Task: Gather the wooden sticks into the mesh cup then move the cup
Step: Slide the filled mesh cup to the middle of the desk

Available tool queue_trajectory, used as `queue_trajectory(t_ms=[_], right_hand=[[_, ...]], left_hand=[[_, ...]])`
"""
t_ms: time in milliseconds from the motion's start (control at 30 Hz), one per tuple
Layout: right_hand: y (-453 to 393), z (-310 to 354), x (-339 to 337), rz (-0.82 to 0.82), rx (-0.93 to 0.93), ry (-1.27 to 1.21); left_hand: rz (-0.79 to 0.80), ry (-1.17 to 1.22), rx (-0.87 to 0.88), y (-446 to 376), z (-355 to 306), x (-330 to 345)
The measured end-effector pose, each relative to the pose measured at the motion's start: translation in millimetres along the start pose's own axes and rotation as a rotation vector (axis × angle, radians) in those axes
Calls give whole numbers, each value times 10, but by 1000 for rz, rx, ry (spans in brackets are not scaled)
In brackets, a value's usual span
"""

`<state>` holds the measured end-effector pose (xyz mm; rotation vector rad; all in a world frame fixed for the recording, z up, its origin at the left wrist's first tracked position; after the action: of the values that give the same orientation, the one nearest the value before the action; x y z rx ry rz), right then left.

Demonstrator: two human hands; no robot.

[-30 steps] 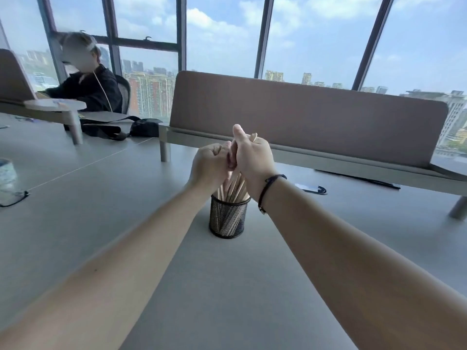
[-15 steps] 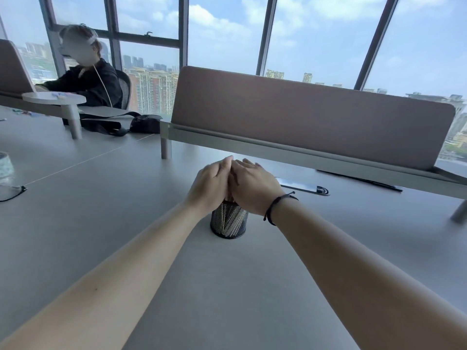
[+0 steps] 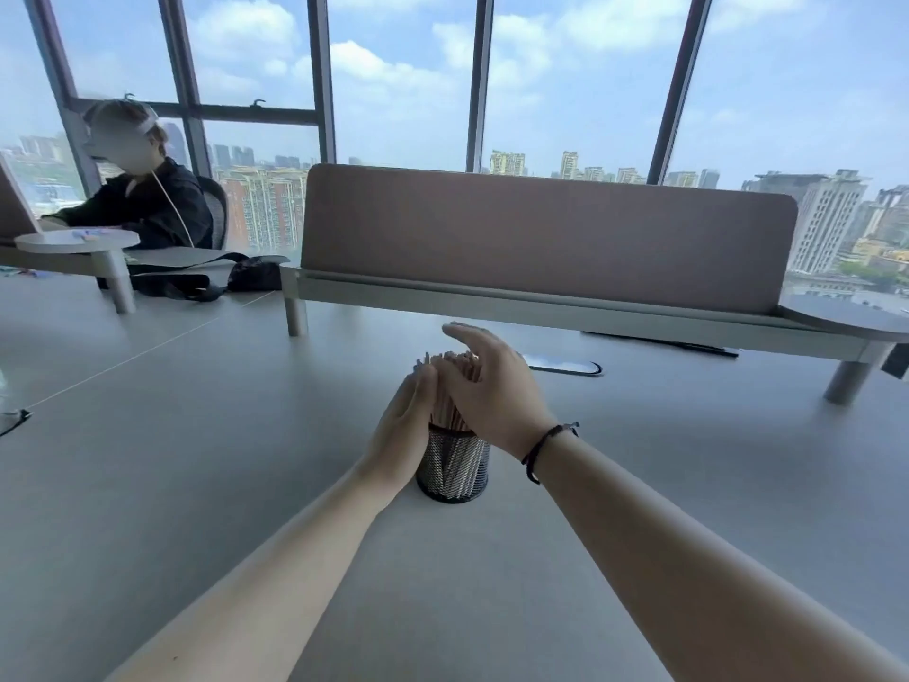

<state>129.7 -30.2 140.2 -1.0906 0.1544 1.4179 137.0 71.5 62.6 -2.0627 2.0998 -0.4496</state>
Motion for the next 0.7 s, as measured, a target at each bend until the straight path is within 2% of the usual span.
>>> queue_trajectory(t_ms=[133,300,400,467,533,633,700], right_hand=[[425,-510,-369,-133,167,-232],[1051,-1230,-206,18,339,-421],[1191,-1383,-199,2,376,-485],[1185,-1356,-254,-38,360,-461],[1185,-1296,-266,-55,335,-390],[1156,-1369,-312,-84,359,-400],[1111,-1472,-333,-43,381,-491]], left_hand=[[148,-116,-23,197,175,351],[171,-268,16,301,280,706],[69,-337,4,369,305,891],[-57,-385,-15,398,341,919],[-98,-400,16,433,325,957],[42,-336,37,450,280,1082],[168,-251,17,472,254,1115]])
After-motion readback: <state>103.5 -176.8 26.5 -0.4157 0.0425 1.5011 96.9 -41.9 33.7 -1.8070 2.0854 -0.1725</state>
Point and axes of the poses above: each hand's wrist, its own y-axis away from the middle knuckle, its own x-axis out of the palm, z = x × y, the point moved 10 cm from there along -y, towards the middle knuckle, and after that the axes turned 6 degrees about y, right-handed, at the moved point
